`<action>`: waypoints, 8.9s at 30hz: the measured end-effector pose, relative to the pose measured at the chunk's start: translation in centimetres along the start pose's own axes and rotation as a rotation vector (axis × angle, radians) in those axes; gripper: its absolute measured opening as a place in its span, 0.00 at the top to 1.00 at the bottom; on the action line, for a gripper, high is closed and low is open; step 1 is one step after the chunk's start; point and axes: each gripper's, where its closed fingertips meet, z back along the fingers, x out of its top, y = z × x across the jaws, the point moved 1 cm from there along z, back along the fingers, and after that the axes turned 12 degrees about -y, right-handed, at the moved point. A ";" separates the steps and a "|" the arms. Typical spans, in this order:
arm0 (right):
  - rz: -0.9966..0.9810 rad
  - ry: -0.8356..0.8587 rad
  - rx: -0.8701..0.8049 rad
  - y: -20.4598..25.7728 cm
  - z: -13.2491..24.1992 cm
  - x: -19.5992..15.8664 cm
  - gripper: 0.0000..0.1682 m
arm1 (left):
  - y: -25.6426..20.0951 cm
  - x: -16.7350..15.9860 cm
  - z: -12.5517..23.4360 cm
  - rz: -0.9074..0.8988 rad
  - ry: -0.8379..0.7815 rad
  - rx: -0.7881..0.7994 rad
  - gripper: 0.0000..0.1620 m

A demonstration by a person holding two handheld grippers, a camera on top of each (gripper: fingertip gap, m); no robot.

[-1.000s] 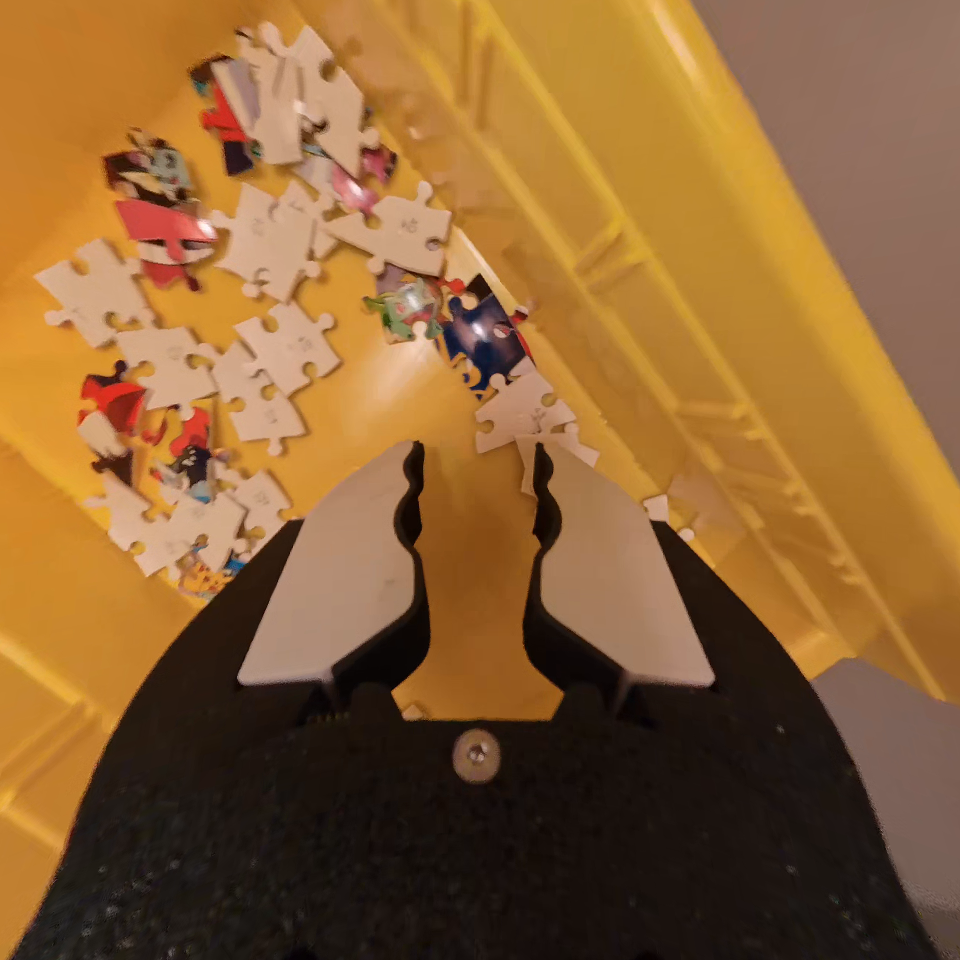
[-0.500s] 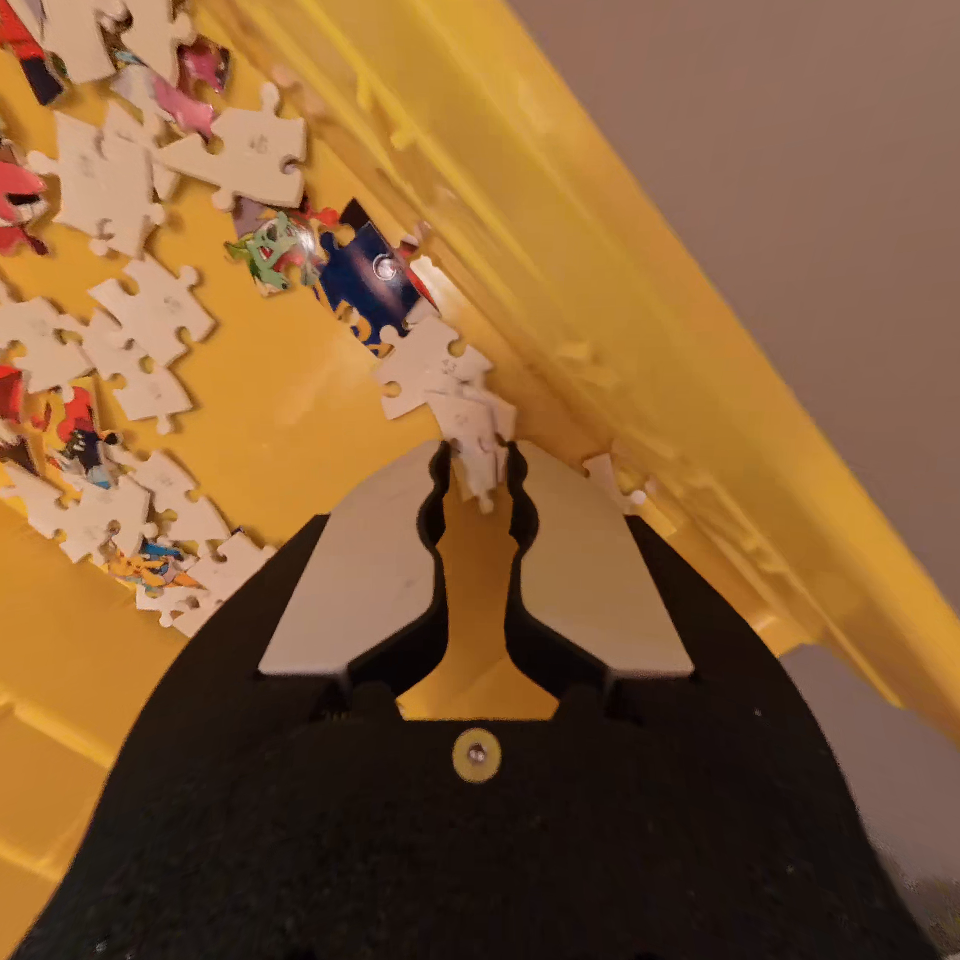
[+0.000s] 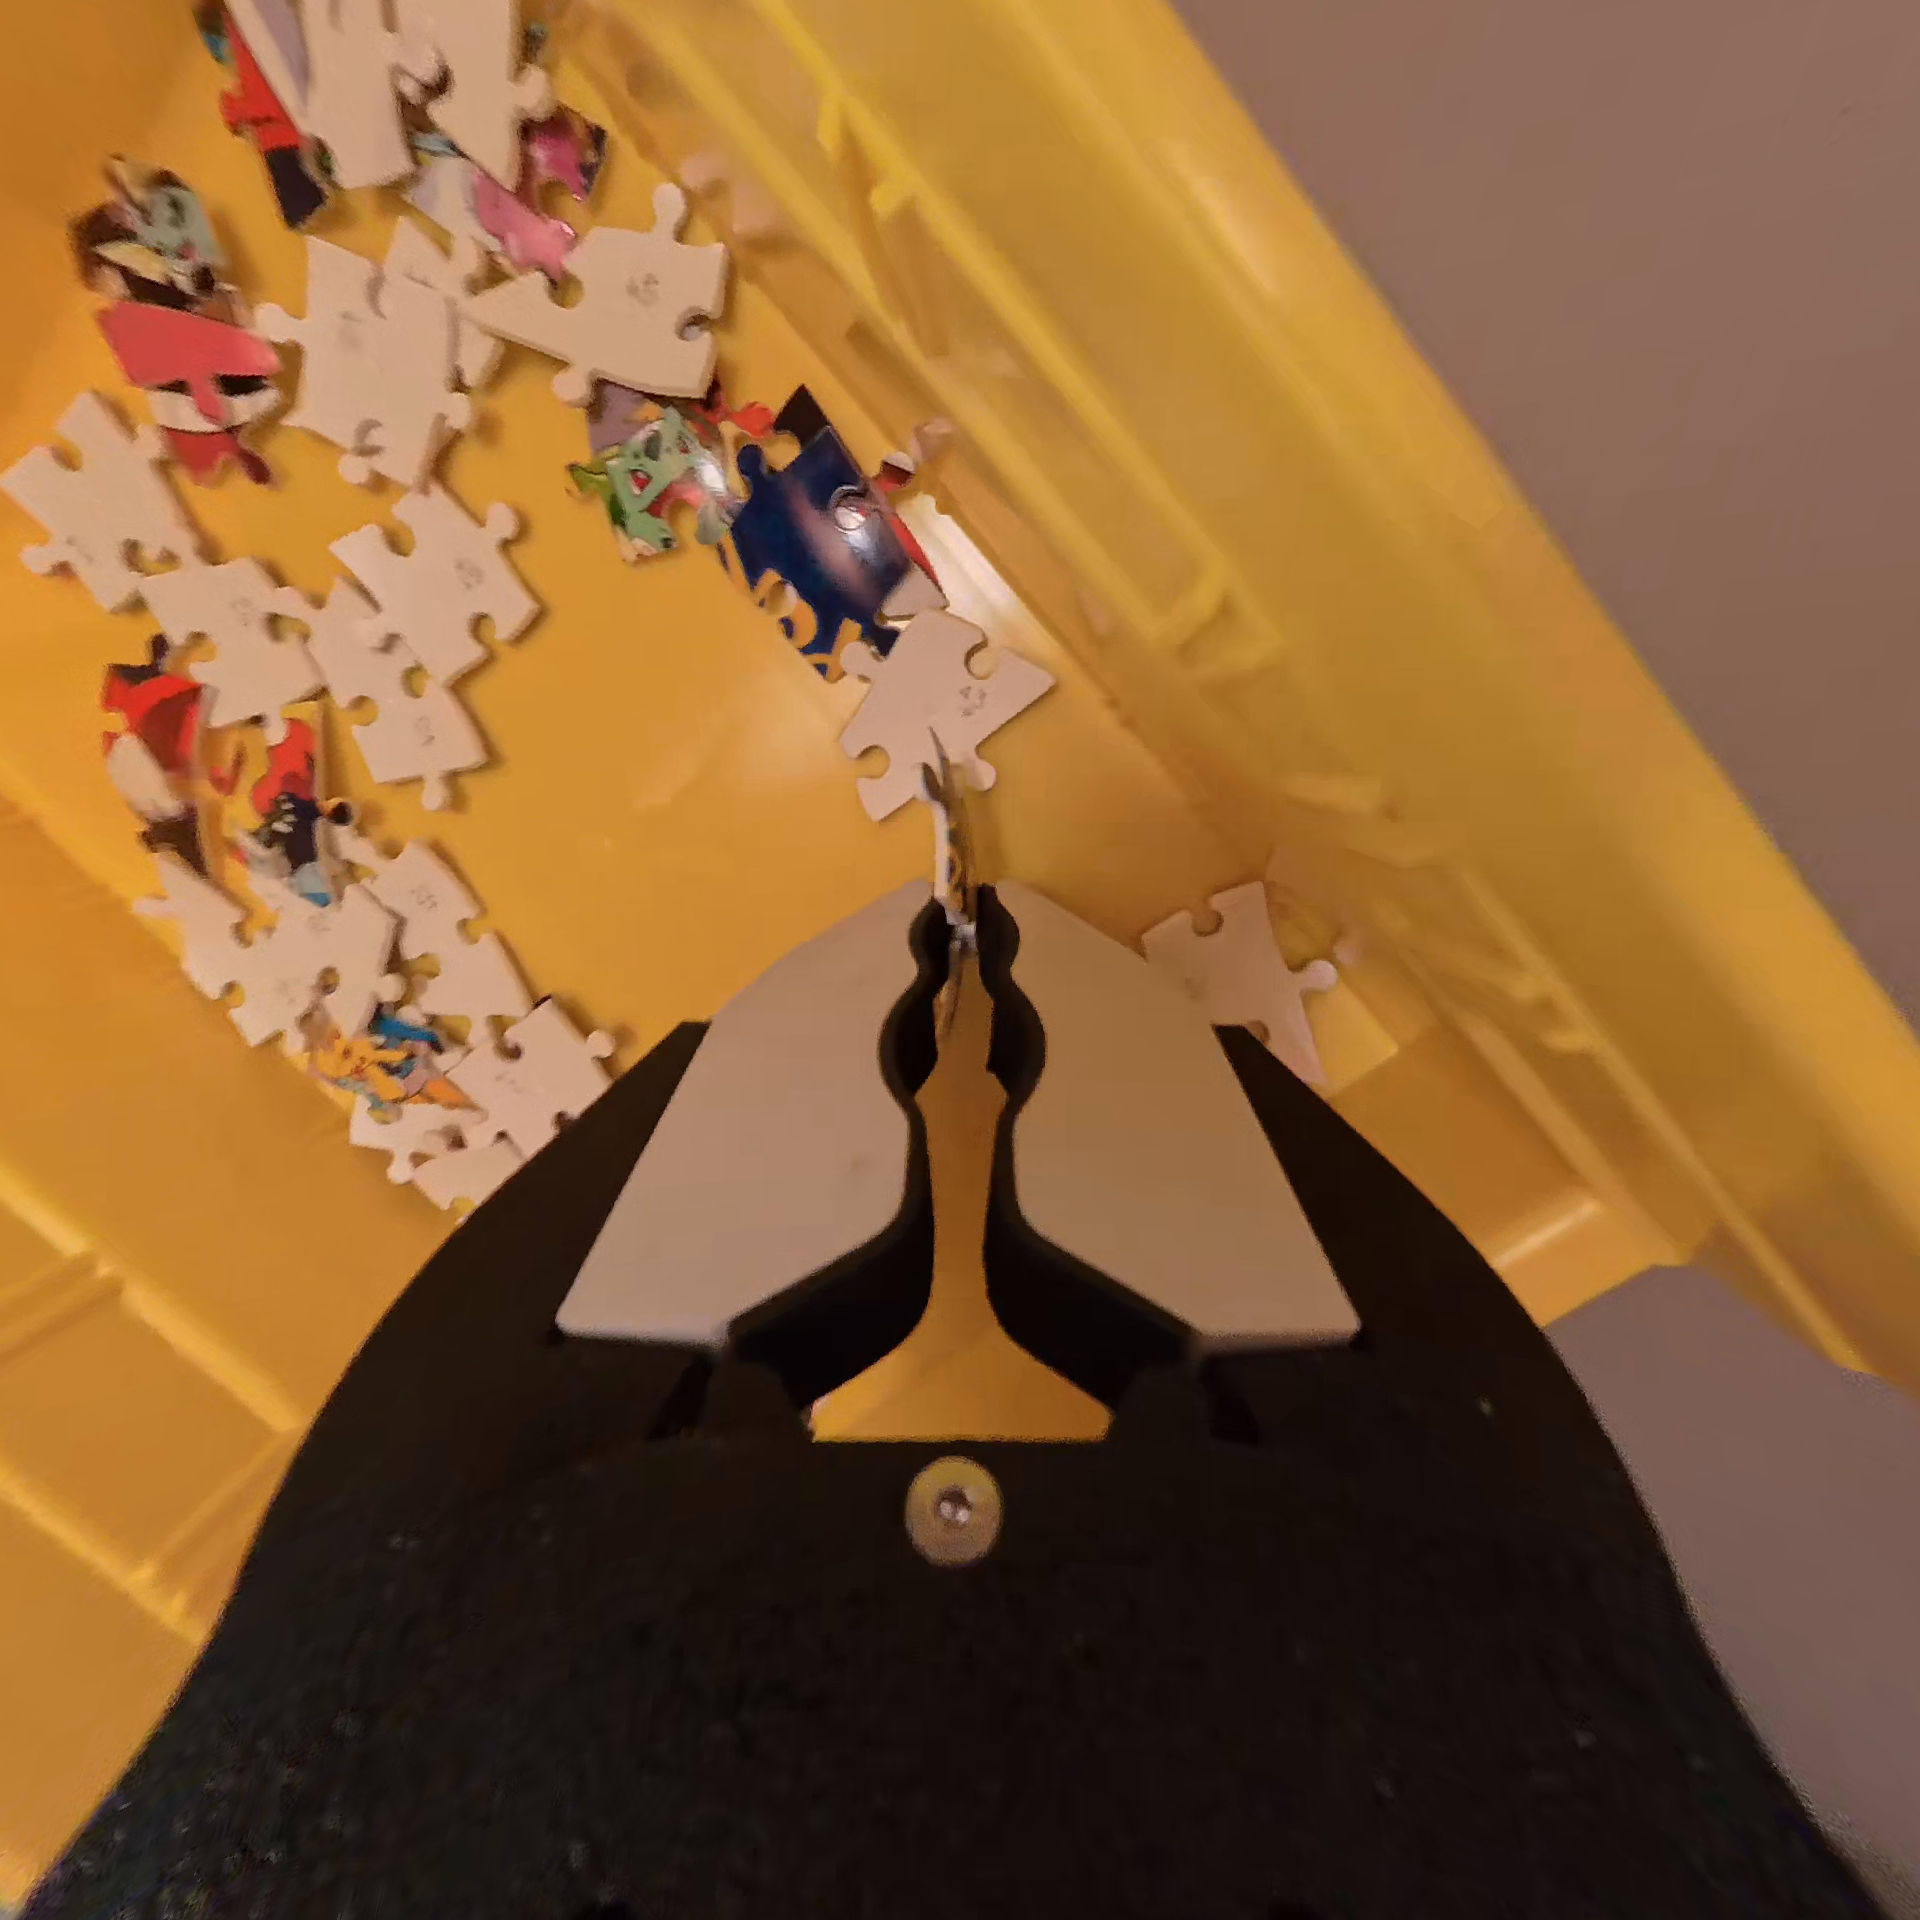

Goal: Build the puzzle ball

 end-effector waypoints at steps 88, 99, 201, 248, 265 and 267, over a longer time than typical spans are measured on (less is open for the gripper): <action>-0.908 -0.648 0.395 5.0 -1.3 12.9 0.99 | -28.7 18.0 13.3 -1.310 -1.015 0.936 0.99; -1.284 -0.979 0.063 -2.6 1.7 9.7 0.99 | -27.4 17.3 11.9 -1.233 -0.958 0.886 0.99; -0.678 -0.386 0.296 8.2 -0.2 9.4 0.99 | -35.9 18.0 11.1 -1.505 -1.195 0.936 0.96; -0.756 -0.184 -0.059 -9.9 2.7 -1.3 0.99 | -26.8 8.6 4.7 -0.048 -0.832 -0.126 0.86; -0.777 -0.148 -0.071 -10.6 -0.4 -1.9 0.99 | -27.0 8.0 4.1 -0.074 -0.794 -0.124 0.86; -0.791 -0.148 -0.083 -10.8 -0.3 -2.2 0.99 | -27.0 7.9 4.0 -0.077 -0.789 -0.124 0.86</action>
